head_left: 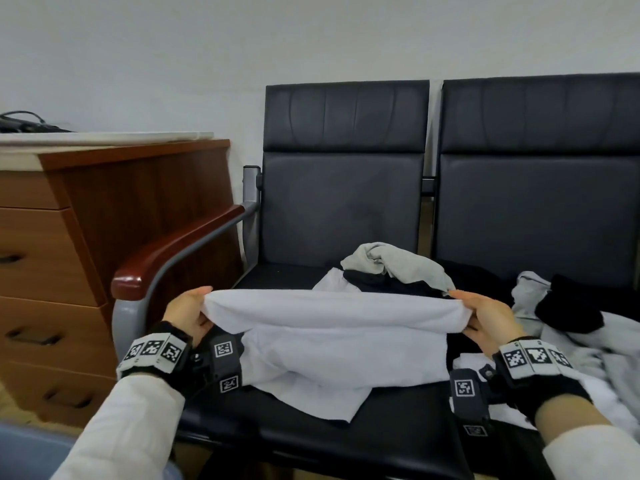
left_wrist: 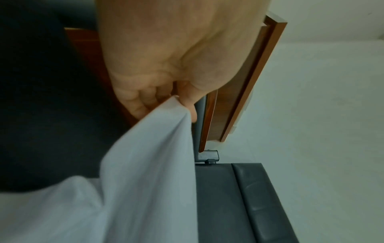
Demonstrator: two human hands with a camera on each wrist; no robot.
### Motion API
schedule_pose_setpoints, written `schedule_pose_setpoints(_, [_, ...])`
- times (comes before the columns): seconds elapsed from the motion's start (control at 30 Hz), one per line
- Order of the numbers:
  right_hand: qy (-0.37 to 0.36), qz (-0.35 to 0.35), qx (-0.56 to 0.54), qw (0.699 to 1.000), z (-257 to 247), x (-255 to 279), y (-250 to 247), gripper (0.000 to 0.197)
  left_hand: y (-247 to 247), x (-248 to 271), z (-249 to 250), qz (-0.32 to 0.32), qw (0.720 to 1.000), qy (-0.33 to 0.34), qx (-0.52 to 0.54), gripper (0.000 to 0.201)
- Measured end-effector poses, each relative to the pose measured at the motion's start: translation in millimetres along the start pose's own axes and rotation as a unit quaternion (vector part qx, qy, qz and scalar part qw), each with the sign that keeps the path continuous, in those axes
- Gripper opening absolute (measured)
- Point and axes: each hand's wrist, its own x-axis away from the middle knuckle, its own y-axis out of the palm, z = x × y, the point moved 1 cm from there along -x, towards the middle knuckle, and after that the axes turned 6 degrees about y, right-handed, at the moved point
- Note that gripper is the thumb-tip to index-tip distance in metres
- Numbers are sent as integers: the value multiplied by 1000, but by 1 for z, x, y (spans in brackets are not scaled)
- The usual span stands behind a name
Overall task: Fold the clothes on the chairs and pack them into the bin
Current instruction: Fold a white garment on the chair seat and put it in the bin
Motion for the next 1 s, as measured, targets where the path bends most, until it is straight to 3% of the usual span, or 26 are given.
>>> schedule_pose_setpoints(0.13, [-57, 13, 149, 987, 7, -6, -6, 30, 2, 3, -3, -23, 998, 15, -64, 32])
schedule_pose_setpoints(0.27, [-140, 65, 378, 913, 12, 4, -12, 26, -5, 2, -8, 27, 968, 109, -225, 25])
schedule_pose_setpoints(0.4, [-191, 112, 432, 874, 12, 17, -9, 24, -9, 20, -2, 54, 914, 191, -354, 28])
schedule_pose_setpoints(0.5, [-184, 109, 437, 874, 13, 22, -9, 22, -10, 31, 4, 37, 922, 206, -326, 34])
schedule_pose_setpoints(0.63, [-193, 97, 429, 877, 11, 30, -8, 18, -9, 39, 8, 6, 972, 135, -190, 45])
schedule_pose_setpoints(0.7, [-189, 95, 411, 887, 10, 29, -7, 18, -8, 37, 2, -10, 984, 90, -153, 49])
schedule_pose_setpoints(0.9, [-154, 76, 408, 897, 21, 14, -8, 30, -14, 21, -37, 26, 983, -38, -179, 25])
schedule_pose_setpoints(1.0, [-145, 72, 411, 897, 21, 11, -10, 28, -16, 18, -47, 4, 974, -46, -224, 11])
